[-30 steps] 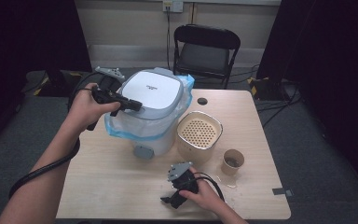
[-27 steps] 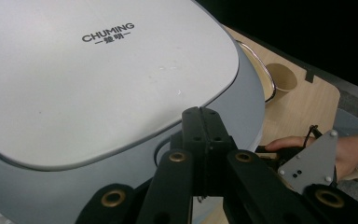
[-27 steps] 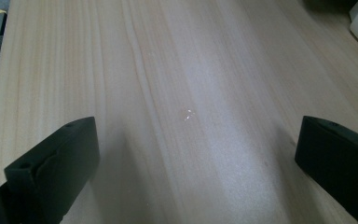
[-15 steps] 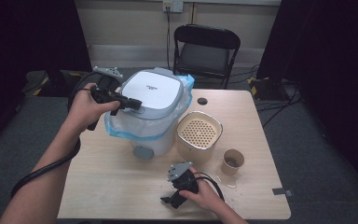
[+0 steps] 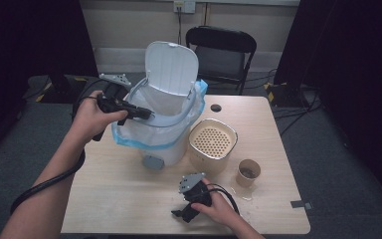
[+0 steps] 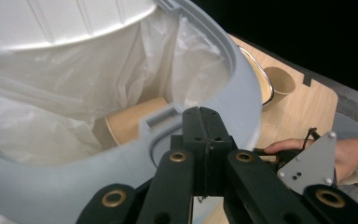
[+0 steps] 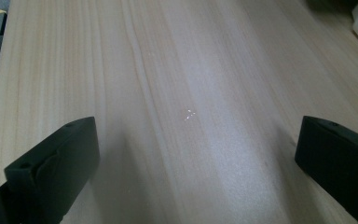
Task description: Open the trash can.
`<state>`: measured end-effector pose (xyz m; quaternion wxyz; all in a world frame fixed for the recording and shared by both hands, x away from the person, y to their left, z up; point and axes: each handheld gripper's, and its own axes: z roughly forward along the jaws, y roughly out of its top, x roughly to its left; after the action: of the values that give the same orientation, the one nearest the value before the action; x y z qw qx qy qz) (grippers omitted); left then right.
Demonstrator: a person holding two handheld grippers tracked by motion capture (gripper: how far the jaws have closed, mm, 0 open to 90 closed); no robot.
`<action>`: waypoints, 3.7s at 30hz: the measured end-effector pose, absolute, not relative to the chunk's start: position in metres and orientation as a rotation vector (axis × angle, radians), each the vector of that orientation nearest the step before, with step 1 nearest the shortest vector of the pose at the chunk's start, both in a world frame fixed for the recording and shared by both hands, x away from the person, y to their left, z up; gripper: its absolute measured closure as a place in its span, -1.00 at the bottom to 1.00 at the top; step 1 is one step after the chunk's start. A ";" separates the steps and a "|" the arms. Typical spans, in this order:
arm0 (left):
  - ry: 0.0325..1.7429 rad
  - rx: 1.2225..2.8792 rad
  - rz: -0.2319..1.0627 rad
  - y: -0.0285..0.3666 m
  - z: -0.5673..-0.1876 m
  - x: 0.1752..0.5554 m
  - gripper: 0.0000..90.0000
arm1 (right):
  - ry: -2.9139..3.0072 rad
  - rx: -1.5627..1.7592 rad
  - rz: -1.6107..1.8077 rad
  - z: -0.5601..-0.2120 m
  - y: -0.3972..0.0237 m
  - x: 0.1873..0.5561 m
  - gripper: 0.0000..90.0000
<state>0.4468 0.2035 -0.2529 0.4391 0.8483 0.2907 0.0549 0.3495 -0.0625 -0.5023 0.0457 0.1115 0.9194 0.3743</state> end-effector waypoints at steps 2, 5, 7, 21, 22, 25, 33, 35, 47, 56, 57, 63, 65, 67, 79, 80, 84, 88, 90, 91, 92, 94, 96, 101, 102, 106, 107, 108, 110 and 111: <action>0.711 2.100 0.151 0.204 -0.252 0.447 0.94 | 2.800 0.327 1.148 -0.503 -0.062 0.350 -1.00; 0.684 2.086 0.141 0.204 -0.249 0.442 0.67 | 2.799 0.327 1.149 -0.503 -0.062 0.350 -1.00; 0.677 2.087 0.143 0.205 -0.247 0.438 0.55 | 2.799 0.324 1.148 -0.503 -0.062 0.350 -1.00; 0.642 2.110 0.129 0.209 -0.265 0.411 -0.43 | 2.801 0.331 1.149 -0.503 -0.062 0.350 -1.00; 0.643 2.107 0.123 0.210 -0.267 0.410 -0.46 | 2.800 0.329 1.150 -0.503 -0.062 0.350 -1.00; 0.637 2.081 0.112 0.212 -0.271 0.408 -0.53 | 2.798 0.330 1.150 -0.503 -0.062 0.350 -1.00; 0.625 2.084 0.101 0.214 -0.290 0.400 -0.62 | 2.798 0.329 1.150 -0.503 -0.062 0.350 -1.00; 0.632 2.093 0.106 0.215 -0.299 0.399 -0.62 | 2.798 0.327 1.150 -0.503 -0.062 0.350 -1.00; 0.626 2.102 0.057 0.212 -0.347 0.391 -0.61 | 2.797 0.314 1.175 -0.501 -0.067 0.350 -0.82; 0.625 2.132 0.020 0.208 -0.383 0.381 -0.61 | 2.794 0.336 1.180 -0.488 -0.076 0.351 -0.66; 0.628 2.146 0.017 0.207 -0.387 0.380 -0.61 | 2.794 0.340 1.180 -0.486 -0.078 0.352 -0.66; 0.632 2.174 -0.018 0.204 -0.414 0.379 -0.61 | 2.771 0.418 1.212 -0.478 -0.094 0.353 -0.64; 0.639 2.186 -0.027 0.203 -0.423 0.380 -0.61 | 2.772 0.416 1.191 -0.477 -0.099 0.352 -0.64; 0.639 2.197 -0.038 0.202 -0.430 0.380 -0.62 | 2.773 0.428 1.186 -0.476 -0.104 0.351 -0.64; 0.655 2.231 -0.062 0.197 -0.466 0.379 -0.59 | 2.750 0.490 1.197 -0.472 -0.132 0.349 -0.64; 0.654 2.237 -0.061 0.197 -0.468 0.379 -0.59 | 2.752 0.494 1.196 -0.472 -0.134 0.349 -0.64; 0.625 2.251 -0.057 0.193 -0.472 0.377 -0.58 | 2.751 0.513 1.188 -0.471 -0.142 0.348 -0.64; 0.606 2.262 -0.032 0.191 -0.474 0.376 -0.58 | 2.749 0.521 1.187 -0.470 -0.148 0.347 -0.64; 0.597 2.268 -0.025 0.191 -0.475 0.375 -0.58 | 2.746 0.530 1.183 -0.470 -0.151 0.346 -0.64; 0.591 2.261 -0.025 0.190 -0.476 0.374 -0.57 | 2.746 0.530 1.180 -0.470 -0.152 0.346 -0.64; 0.586 2.269 -0.018 0.190 -0.477 0.374 -0.57 | 2.746 0.533 1.177 -0.471 -0.154 0.345 -0.64; 0.568 2.281 -0.009 0.189 -0.479 0.373 -0.56 | 2.744 0.545 1.176 -0.471 -0.157 0.344 -0.63; 0.556 2.287 0.000 0.187 -0.481 0.371 -0.55 | 2.744 0.553 1.169 -0.472 -0.160 0.343 -0.64; 0.541 2.299 0.010 0.184 -0.486 0.369 -0.55 | 2.737 0.578 1.169 -0.472 -0.171 0.341 -0.63; 0.525 2.314 0.015 0.183 -0.486 0.369 -0.55 | 2.737 0.586 1.164 -0.472 -0.173 0.340 -0.63; 0.481 2.344 0.044 0.182 -0.489 0.367 -0.56 | 2.727 0.600 1.150 -0.470 -0.182 0.338 -0.62; 0.481 2.337 0.050 0.181 -0.489 0.366 -0.55 | 2.725 0.603 1.154 -0.469 -0.183 0.338 -0.62; 0.460 2.351 0.052 0.182 -0.489 0.366 -0.55 | 2.720 0.607 1.157 -0.469 -0.185 0.337 -0.62; 0.424 2.358 0.064 0.183 -0.490 0.367 -0.57 | 2.713 0.614 1.164 -0.468 -0.188 0.337 -0.62; 0.422 2.362 0.071 0.184 -0.490 0.366 -0.57 | 2.710 0.619 1.160 -0.467 -0.189 0.336 -0.62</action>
<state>0.3663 0.1836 -0.4904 0.3623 0.9171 0.1639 0.0275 0.3364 -0.1891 -0.4668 0.0645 0.2050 0.8978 0.3844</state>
